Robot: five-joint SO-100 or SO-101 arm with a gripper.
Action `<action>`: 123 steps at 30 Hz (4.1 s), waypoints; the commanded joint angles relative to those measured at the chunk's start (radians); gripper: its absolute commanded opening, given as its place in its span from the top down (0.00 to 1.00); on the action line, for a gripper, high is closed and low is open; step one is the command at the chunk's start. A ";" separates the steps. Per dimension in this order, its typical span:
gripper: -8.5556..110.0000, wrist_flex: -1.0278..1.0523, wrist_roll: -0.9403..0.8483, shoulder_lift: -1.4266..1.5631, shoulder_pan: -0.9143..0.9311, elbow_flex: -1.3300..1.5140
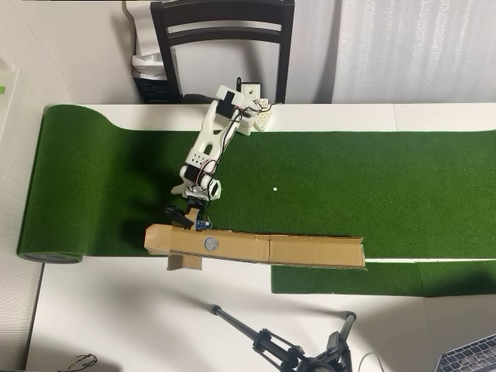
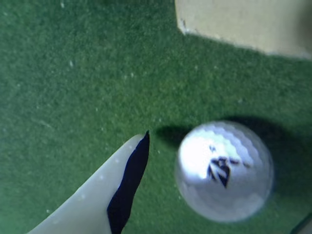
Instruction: Pick up the golf ball and place it on the gray mark at the back.
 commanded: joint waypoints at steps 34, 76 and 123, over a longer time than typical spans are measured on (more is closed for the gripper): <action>0.41 0.040 -0.087 0.017 0.009 0.017; 0.57 0.021 -0.072 0.034 0.049 0.003; 0.69 0.020 -0.012 0.034 0.066 -0.077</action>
